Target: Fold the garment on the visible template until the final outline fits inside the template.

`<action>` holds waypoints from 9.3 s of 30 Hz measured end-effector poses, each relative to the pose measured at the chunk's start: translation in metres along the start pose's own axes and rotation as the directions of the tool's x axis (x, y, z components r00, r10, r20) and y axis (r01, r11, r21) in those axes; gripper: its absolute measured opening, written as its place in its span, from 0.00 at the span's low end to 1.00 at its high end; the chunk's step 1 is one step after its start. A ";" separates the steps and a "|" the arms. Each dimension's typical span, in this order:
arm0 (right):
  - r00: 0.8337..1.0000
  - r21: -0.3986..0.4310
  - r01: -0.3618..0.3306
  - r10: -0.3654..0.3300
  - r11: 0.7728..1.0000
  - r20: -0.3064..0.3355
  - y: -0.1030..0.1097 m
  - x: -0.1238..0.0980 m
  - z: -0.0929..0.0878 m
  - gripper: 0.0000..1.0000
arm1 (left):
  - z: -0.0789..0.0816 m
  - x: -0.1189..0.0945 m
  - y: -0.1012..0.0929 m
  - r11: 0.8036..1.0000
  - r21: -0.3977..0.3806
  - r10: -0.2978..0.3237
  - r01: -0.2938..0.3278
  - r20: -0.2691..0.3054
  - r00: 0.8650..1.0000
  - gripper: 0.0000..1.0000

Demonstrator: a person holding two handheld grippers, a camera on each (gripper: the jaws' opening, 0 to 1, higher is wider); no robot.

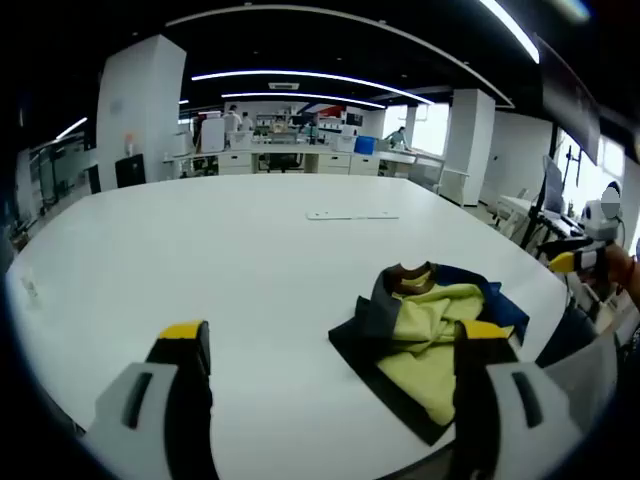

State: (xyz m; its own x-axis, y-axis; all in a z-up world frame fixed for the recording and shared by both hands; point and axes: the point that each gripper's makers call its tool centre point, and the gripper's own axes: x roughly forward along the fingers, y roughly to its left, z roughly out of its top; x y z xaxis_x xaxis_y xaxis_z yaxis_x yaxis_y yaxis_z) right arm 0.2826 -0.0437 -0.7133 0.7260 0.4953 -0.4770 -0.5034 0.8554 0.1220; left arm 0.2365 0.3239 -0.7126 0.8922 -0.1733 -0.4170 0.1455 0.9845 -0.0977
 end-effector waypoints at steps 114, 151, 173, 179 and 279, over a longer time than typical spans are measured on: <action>0.970 -0.117 -0.114 0.085 0.987 -0.226 0.011 0.150 -0.025 0.42 | -0.030 0.131 -0.055 0.944 -0.008 -0.326 0.328 -0.149 0.934 0.34; 0.995 -0.041 -0.022 0.018 0.999 -0.103 -0.011 0.126 0.023 0.00 | 0.022 0.129 -0.047 0.936 -0.140 -0.330 0.324 -0.025 0.944 0.00; 0.999 -0.133 0.005 -0.012 0.991 -0.053 -0.041 0.140 0.105 0.00 | 0.113 0.186 -0.043 0.925 -0.081 -0.367 0.370 0.052 0.929 0.00; 0.996 -0.108 0.059 -0.065 0.992 -0.054 -0.060 0.159 0.112 0.00 | 0.122 0.212 -0.039 0.904 -0.185 -0.374 0.385 0.094 0.923 0.00; 0.959 0.232 -0.119 0.172 0.966 -0.226 -0.036 0.094 -0.028 0.70 | 0.005 0.155 -0.005 0.973 0.147 -0.167 0.176 -0.071 0.983 0.52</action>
State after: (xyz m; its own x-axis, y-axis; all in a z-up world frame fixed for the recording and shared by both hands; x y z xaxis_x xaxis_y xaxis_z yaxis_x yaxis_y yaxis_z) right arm 0.3556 -0.0322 -0.7870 0.5035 0.5877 -0.6333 -0.4635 0.8023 0.3760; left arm 0.3762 0.2922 -0.7720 0.8231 -0.3365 -0.4575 0.3610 0.9319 -0.0359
